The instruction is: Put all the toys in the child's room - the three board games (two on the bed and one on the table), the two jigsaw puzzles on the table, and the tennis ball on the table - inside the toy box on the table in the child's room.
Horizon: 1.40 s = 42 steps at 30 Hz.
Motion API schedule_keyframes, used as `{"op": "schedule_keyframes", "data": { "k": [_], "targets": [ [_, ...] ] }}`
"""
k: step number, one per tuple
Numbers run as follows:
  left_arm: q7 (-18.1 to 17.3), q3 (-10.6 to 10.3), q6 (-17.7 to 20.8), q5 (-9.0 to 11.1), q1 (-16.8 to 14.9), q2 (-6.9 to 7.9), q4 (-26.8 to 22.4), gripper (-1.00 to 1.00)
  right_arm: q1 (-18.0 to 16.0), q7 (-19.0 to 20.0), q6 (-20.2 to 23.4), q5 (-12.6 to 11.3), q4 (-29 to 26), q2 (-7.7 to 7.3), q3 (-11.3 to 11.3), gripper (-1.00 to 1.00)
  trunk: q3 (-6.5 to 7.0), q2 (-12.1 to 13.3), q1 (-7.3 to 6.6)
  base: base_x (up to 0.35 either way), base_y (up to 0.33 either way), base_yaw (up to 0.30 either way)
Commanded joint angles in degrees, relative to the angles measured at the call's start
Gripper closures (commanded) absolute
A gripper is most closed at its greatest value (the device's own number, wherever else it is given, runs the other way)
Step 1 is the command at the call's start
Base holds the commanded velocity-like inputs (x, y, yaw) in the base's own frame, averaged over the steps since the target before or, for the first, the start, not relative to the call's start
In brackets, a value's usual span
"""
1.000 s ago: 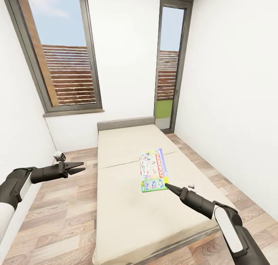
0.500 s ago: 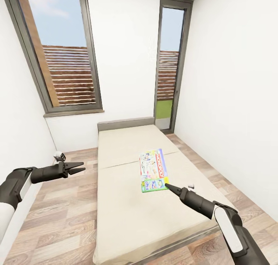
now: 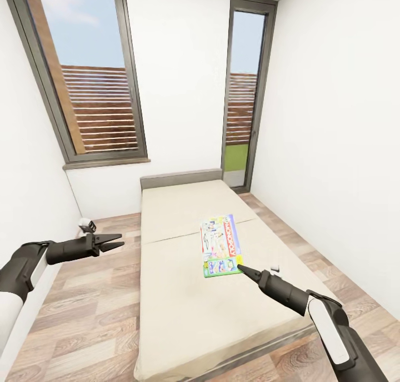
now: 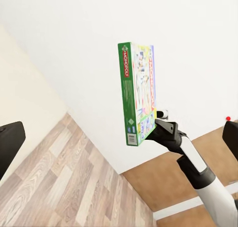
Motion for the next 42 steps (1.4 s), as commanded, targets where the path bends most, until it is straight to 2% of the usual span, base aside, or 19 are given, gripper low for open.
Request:
{"op": "schedule_keyframes", "data": {
  "k": [1, 19, 42],
  "targets": [
    [-0.22, -0.02, 0.6, -0.02, -0.05, -0.02, 0.0, -1.0, -0.05, 0.1, 0.33, -0.13, 0.0, 0.0, -0.06, 1.0, -0.13, -0.13, 0.04, 0.0, 0.0, 0.0],
    [-0.22, -0.02, 0.53, -0.02, -0.05, -0.15, 0.0, -1.0, -0.05, 0.1, 0.27, -0.13, -0.01, 0.0, -0.05, 1.0, -0.13, -0.13, 0.04, 0.0, 0.0, -0.013],
    [-0.22, -0.02, -0.06, 0.07, -0.05, -0.16, 0.0, -1.0, -0.05, 0.1, 0.29, -0.13, 0.33, 0.0, -0.06, 1.0, -0.13, -0.13, 0.04, 0.0, 0.0, -0.262]
  ]
}}
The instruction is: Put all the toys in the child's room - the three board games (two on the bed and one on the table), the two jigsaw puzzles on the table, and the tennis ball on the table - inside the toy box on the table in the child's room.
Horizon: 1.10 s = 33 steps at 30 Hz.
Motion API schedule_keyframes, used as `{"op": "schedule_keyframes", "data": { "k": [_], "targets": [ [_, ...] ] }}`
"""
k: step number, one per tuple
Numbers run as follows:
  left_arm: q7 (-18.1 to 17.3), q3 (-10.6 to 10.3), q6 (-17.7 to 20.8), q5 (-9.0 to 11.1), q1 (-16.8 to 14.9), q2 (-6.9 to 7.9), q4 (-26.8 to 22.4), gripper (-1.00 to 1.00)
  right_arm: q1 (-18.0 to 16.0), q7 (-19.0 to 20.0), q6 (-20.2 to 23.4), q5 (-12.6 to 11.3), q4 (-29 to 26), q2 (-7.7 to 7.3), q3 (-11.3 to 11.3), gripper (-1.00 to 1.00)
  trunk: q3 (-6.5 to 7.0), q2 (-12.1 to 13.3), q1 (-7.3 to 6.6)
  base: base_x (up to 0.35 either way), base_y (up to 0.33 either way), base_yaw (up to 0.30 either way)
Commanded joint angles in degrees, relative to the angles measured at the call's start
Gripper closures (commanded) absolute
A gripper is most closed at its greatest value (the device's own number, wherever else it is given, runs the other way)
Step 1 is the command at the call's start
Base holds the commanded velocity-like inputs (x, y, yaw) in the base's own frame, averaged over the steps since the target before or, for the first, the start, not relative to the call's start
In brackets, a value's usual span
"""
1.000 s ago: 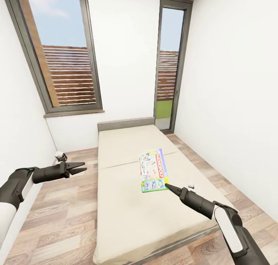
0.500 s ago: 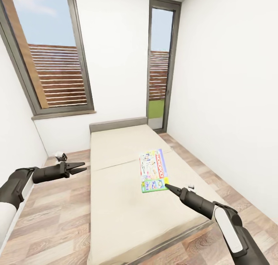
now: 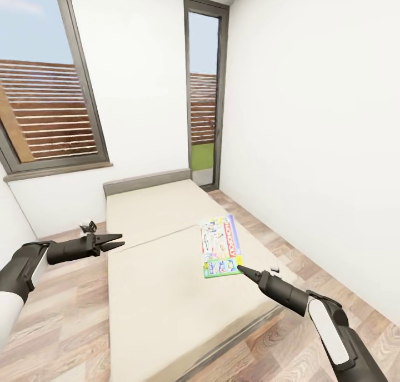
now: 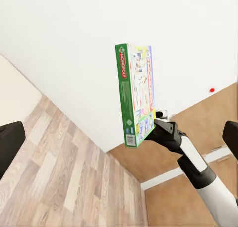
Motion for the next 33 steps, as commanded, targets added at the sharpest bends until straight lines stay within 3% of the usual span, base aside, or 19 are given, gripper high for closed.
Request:
{"op": "schedule_keyframes", "data": {
  "k": [1, 33],
  "targets": [
    [-0.22, -0.01, 0.6, -0.01, -0.03, 0.03, -0.03, -1.0, -0.07, 0.11, 0.41, -0.4, 0.01, 0.01, -0.05, 1.0, -0.13, -0.14, 0.04, 0.0, 0.0, -0.276],
    [-0.22, -0.01, 0.47, -0.01, -0.03, -0.02, -0.03, -1.0, -0.07, 0.11, 0.39, -0.4, 0.03, 0.01, -0.05, 1.0, -0.13, -0.14, 0.04, 0.0, 0.0, -0.276]
  ]
}}
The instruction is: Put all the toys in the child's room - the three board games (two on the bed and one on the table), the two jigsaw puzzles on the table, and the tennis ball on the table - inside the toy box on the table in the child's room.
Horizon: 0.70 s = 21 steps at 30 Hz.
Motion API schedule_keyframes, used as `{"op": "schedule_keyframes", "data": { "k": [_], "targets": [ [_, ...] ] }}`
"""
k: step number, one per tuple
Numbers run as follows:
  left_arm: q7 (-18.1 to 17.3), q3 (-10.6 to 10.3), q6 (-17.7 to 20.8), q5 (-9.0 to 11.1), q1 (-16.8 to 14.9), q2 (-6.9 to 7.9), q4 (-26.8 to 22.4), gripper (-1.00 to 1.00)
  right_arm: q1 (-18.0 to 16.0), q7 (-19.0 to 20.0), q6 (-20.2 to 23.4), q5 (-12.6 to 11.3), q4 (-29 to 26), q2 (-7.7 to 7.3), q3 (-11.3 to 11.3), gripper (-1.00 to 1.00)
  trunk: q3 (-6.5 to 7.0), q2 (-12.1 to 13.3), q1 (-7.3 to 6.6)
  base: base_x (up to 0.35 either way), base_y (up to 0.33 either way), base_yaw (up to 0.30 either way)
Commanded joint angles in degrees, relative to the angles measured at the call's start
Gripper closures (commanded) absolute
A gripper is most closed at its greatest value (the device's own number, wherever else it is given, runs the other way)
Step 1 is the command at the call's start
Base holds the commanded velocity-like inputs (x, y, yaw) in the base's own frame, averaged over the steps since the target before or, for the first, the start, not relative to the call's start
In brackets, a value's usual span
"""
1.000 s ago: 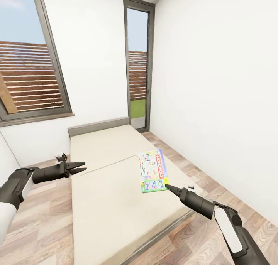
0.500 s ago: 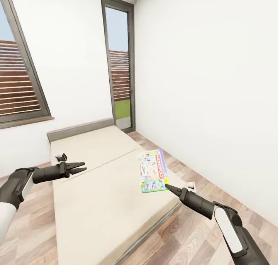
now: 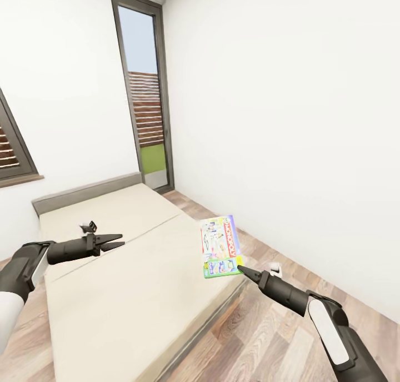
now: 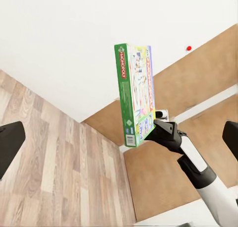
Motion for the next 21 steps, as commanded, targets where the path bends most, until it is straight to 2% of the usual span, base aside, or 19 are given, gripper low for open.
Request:
{"op": "schedule_keyframes", "data": {
  "k": [1, 21],
  "targets": [
    [-0.22, -0.01, 0.61, -0.01, -0.03, -0.02, -0.03, -1.0, -0.07, 0.1, 0.43, -0.44, 0.0, 0.01, -0.05, 1.0, -0.13, -0.14, 0.04, 0.0, 0.0, -0.276],
    [-0.22, -0.01, 0.61, -0.02, -0.03, -0.48, -0.03, -1.0, -0.07, 0.12, 0.43, -0.52, 0.07, 0.01, -0.14, 1.0, -0.13, -0.14, 0.04, 0.0, 0.0, -0.276]
  ]
}}
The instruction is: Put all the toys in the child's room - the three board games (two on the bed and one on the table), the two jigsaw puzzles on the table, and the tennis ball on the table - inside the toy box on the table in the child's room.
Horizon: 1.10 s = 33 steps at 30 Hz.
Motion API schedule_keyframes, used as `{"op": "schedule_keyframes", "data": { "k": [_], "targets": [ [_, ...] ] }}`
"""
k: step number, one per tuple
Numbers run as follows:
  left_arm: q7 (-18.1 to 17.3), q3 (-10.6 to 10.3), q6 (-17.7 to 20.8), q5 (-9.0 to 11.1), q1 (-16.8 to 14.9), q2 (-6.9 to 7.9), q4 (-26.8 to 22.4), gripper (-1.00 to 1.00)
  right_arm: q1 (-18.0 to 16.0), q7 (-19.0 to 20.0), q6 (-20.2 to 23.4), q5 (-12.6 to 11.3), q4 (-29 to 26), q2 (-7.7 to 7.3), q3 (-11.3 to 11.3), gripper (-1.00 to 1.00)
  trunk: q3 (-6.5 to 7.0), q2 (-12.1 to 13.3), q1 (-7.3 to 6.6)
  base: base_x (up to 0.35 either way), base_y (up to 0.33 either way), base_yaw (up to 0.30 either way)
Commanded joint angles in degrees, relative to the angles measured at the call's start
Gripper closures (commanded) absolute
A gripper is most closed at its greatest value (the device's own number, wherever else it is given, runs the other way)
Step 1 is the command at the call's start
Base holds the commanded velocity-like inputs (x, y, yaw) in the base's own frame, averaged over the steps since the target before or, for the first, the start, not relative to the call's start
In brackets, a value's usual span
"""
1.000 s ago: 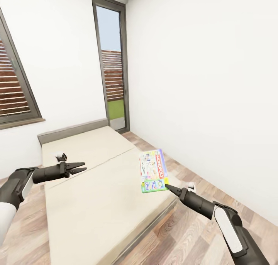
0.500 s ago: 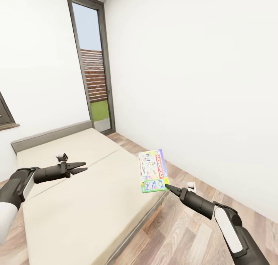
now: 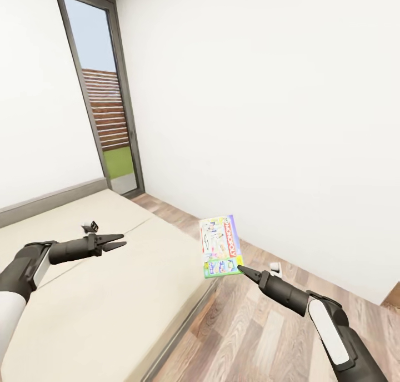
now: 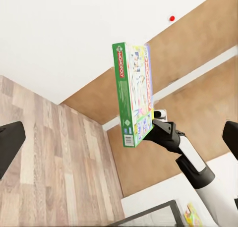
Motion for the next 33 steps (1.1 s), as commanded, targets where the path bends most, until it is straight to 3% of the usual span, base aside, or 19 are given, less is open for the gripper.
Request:
{"op": "schedule_keyframes", "data": {
  "k": [1, 33],
  "targets": [
    [-0.22, -0.04, 0.61, -0.01, -0.03, -0.02, -0.03, -1.0, -0.07, 0.1, 0.43, -0.45, 0.01, 0.01, -0.05, 1.0, -0.13, -0.14, 0.04, 0.0, 0.0, -0.276],
    [-0.22, -0.09, 0.61, -0.1, -0.03, -1.07, -0.03, -1.0, -0.07, 0.09, 0.43, -0.45, 0.02, 0.01, -0.23, 1.0, -0.13, -0.14, 0.04, 0.0, 0.0, -0.276]
  ]
}}
